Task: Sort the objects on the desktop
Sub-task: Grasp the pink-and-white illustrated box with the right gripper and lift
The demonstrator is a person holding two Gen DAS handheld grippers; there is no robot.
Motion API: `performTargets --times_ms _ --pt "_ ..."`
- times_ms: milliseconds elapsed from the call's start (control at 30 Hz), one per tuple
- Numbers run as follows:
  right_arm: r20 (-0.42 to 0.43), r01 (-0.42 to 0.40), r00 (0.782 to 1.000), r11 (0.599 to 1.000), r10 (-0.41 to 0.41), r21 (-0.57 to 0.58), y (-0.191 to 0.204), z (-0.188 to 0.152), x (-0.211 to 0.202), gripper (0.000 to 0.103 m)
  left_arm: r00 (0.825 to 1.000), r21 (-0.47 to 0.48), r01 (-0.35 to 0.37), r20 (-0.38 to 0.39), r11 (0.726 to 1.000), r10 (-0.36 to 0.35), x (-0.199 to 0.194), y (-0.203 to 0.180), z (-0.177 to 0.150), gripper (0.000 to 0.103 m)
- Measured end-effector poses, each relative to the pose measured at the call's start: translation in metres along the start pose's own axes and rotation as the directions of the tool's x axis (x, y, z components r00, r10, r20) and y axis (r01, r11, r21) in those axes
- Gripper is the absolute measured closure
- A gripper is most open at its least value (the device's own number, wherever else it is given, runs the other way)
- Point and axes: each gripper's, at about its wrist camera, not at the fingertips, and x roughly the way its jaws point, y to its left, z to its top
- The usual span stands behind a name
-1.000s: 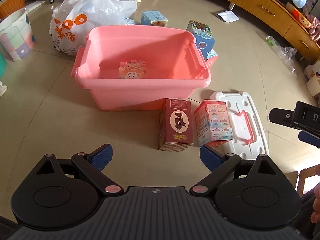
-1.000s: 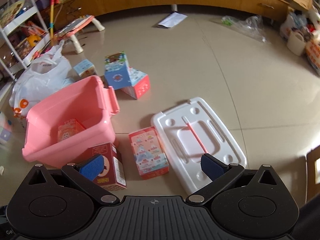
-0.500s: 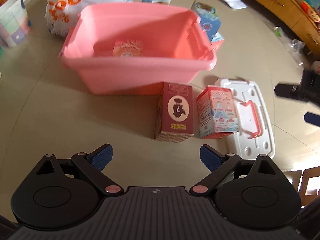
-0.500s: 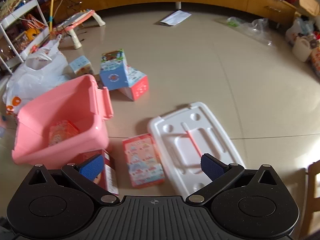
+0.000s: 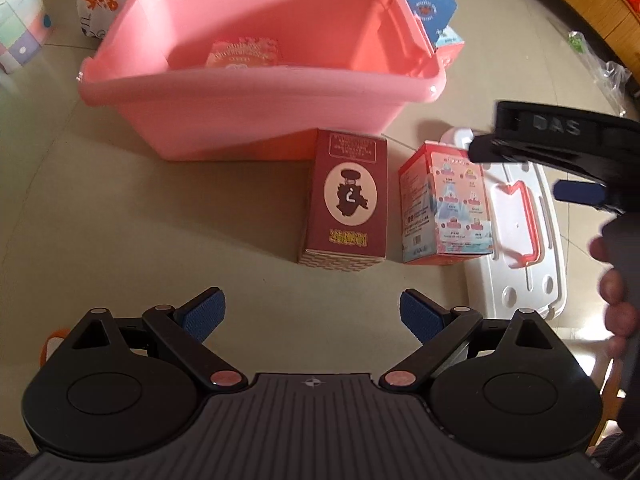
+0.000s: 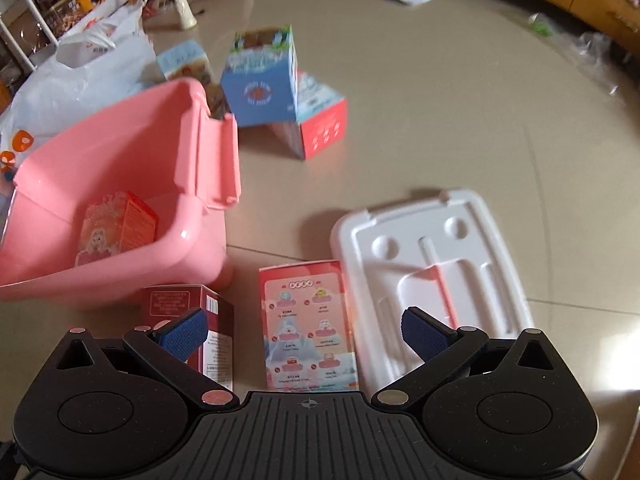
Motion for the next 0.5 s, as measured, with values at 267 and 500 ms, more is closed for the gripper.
performTargets --times_ms 267,500 --pt "-0.072 -0.004 0.997 0.999 0.0 -0.048 0.005 0.001 0.05 0.0 0.999 0.001 -0.012 -0.031 1.0 0.012 0.014 -0.003 -0.001 0.006" --pt "-0.113 -0.014 0.994 1.0 0.011 -0.025 0.004 -0.004 0.079 0.005 0.999 0.005 -0.018 -0.033 1.0 0.018 0.019 -0.005 0.001 0.006"
